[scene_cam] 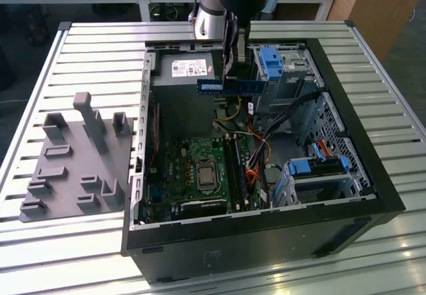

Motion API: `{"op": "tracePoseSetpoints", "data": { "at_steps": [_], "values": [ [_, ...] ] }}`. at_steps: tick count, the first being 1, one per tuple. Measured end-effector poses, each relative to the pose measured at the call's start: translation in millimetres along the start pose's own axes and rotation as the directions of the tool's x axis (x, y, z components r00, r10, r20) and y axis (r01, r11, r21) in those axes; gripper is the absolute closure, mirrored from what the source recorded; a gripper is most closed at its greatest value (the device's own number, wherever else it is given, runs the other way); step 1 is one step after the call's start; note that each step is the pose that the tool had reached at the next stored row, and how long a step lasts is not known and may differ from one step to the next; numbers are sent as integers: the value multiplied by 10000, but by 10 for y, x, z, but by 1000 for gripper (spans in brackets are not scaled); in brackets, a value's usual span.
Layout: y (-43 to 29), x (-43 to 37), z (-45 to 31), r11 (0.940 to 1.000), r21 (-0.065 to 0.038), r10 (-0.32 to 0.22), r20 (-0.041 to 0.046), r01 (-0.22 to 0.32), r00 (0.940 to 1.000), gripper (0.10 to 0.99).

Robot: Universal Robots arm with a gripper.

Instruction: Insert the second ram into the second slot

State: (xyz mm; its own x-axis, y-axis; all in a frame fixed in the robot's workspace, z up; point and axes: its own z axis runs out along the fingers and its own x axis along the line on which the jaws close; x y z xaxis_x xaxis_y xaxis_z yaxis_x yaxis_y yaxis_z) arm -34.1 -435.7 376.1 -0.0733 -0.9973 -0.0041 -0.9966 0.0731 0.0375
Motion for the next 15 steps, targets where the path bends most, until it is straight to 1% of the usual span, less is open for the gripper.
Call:
{"op": "tracePoseSetpoints", "data": {
  "at_steps": [4, 7, 10, 15],
  "values": [
    [-1, 14, 1, 9999, 1, 114, -16, -114, 9999, 949],
    [-1, 14, 3, 9992, 4, 389, -9, -389, 9992, 949],
    [-1, 14, 5, 9972, 4, 744, 4, -744, 9972, 949],
    [-1, 14, 7, 9921, 4, 1256, 23, -1256, 9921, 949]
  ]
}}
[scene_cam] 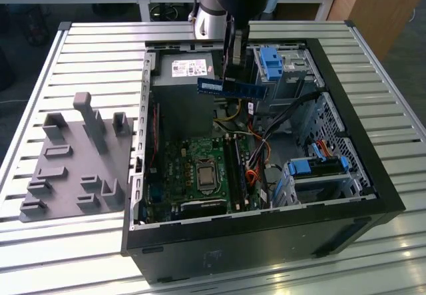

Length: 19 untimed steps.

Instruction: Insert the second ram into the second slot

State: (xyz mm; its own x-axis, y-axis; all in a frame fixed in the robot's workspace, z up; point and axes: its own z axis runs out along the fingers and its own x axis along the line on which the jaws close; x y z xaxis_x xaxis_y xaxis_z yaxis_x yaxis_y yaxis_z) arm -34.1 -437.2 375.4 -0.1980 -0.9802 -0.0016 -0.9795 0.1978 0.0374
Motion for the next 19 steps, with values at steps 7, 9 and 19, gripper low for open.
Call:
{"op": "tracePoseSetpoints", "data": {
  "at_steps": [7, 9, 19],
  "values": [
    [0, 0, 2, 9984, 1, 567, 21, -567, 9984, 949],
    [0, 0, 3, 9974, 1, 721, 27, -721, 9974, 949],
    [0, 0, 6, 9896, -1, 1439, 54, -1439, 9896, 949]
  ]
}}
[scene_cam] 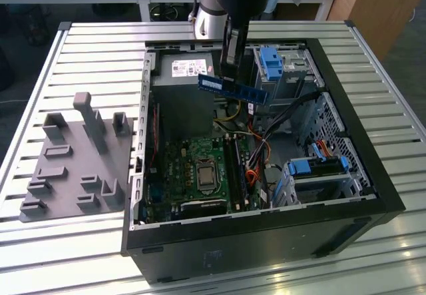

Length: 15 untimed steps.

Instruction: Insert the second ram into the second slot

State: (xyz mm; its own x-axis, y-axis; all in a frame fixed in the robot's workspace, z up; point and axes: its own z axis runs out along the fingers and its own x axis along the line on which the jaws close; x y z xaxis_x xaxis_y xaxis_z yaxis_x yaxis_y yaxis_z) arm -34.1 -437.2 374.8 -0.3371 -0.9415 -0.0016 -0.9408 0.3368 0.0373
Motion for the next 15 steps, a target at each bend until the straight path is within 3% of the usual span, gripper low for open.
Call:
{"op": "tracePoseSetpoints", "data": {
  "at_steps": [15],
  "values": [
    [0, 0, 3, 9967, 0, 812, 30, -812, 9967, 949]
  ]
}}
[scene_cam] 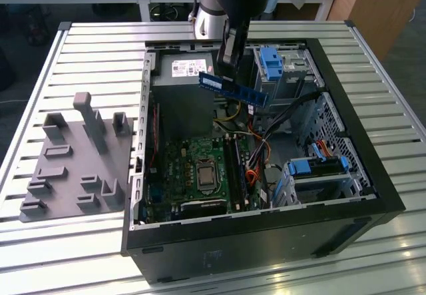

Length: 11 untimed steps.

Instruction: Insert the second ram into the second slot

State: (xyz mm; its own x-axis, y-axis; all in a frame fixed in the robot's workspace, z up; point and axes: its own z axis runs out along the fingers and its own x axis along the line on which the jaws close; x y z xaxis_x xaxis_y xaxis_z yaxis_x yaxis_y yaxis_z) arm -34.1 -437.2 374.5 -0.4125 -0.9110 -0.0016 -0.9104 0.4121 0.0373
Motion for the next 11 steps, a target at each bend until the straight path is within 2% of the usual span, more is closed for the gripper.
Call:
{"op": "tracePoseSetpoints", "data": {
  "at_steps": [11],
  "values": [
    [0, 0, 3, 9986, 0, 522, 19, -522, 9986, 949]
  ]
}}
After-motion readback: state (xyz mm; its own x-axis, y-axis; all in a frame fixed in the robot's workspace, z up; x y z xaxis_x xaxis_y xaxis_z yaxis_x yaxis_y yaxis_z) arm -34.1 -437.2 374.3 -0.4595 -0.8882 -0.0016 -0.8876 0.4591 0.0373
